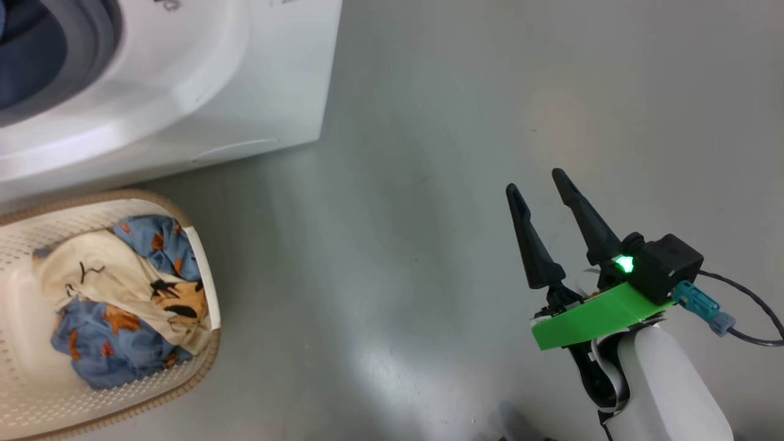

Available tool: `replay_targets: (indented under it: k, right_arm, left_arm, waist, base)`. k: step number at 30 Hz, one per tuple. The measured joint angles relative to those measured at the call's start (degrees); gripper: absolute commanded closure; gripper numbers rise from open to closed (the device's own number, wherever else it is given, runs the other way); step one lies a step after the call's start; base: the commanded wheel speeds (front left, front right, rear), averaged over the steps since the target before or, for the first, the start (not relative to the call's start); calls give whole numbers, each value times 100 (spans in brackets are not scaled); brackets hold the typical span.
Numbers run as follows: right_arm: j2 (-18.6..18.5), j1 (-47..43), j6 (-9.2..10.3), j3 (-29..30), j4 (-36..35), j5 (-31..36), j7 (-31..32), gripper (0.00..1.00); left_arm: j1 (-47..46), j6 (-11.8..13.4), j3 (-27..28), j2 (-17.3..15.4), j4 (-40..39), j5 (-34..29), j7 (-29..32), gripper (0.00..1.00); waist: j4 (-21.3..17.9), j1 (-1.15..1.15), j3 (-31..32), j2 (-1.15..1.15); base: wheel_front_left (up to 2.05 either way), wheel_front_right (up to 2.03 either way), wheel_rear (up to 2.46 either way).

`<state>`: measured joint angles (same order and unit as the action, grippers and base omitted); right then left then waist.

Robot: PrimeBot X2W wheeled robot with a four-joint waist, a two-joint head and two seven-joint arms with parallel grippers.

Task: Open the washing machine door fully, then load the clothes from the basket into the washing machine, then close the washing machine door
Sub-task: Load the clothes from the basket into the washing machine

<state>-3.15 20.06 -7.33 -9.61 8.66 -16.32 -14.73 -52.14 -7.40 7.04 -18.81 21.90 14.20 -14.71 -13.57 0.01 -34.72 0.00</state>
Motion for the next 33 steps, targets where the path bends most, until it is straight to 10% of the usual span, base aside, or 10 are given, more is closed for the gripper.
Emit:
replay_targets:
  k: [25, 33]
  right_arm:
    - [0, 458, 0, -304, -53, -432, 0, 0]
    - [-3, 591, 0, -412, -86, -564, 0, 0]
  left_arm:
    - [-2359, 0, -1222, -1076, 2064, 987, 1726, 100]
    - [-2766, 0, -1588, -1454, 1651, 1071, 1113, 100]
  waist:
    - [0, 0, -1115, 0]
    - [-81, 0, -1417, 0]
  base:
    - [0, 0, 0]
    - [0, 0, 0]
